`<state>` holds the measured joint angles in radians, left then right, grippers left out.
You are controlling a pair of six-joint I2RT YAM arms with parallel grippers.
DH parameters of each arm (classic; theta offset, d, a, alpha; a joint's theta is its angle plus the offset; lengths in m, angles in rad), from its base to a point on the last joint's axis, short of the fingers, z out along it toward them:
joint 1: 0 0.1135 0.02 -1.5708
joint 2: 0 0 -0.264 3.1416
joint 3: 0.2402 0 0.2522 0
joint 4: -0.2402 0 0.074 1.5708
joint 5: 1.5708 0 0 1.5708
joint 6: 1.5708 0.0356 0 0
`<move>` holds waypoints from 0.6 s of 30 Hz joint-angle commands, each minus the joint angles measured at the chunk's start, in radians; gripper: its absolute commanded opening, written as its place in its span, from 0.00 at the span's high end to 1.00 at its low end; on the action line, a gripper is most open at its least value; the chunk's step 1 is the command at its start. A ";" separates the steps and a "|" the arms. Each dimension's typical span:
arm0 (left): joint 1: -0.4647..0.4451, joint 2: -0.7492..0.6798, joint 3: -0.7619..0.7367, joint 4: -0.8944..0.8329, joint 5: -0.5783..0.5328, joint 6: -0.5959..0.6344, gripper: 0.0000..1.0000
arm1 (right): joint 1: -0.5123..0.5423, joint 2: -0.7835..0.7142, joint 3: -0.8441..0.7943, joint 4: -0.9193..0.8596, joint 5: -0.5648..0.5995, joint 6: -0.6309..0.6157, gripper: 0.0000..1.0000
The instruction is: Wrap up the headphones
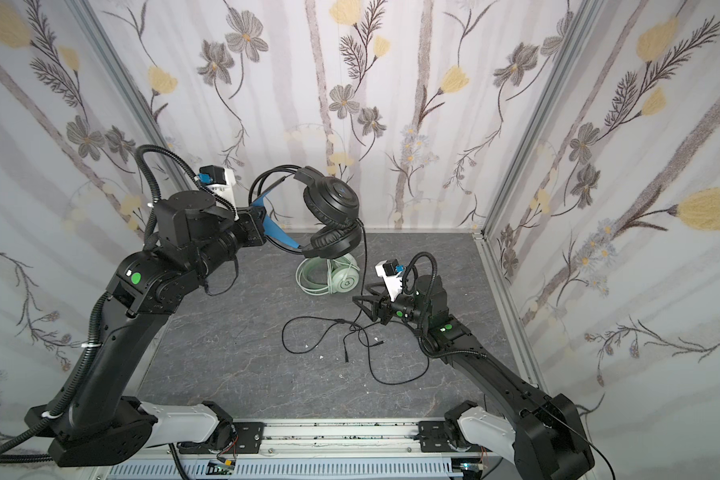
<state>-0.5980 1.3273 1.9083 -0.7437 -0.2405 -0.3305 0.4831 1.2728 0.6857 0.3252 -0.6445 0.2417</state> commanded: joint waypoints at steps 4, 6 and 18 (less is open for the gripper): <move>0.016 -0.001 0.010 0.068 0.032 -0.041 1.00 | -0.001 -0.024 0.029 0.019 -0.054 -0.002 0.73; 0.031 -0.007 0.001 0.067 0.042 -0.049 1.00 | -0.003 -0.048 0.034 -0.012 -0.046 -0.011 0.84; 0.108 -0.012 -0.044 0.009 0.028 -0.063 1.00 | -0.058 -0.258 0.195 -0.487 0.381 -0.297 1.00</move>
<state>-0.4980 1.3182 1.8759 -0.7517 -0.1921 -0.3557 0.4240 1.0370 0.8196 0.0002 -0.4561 0.0834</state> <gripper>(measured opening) 0.068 0.058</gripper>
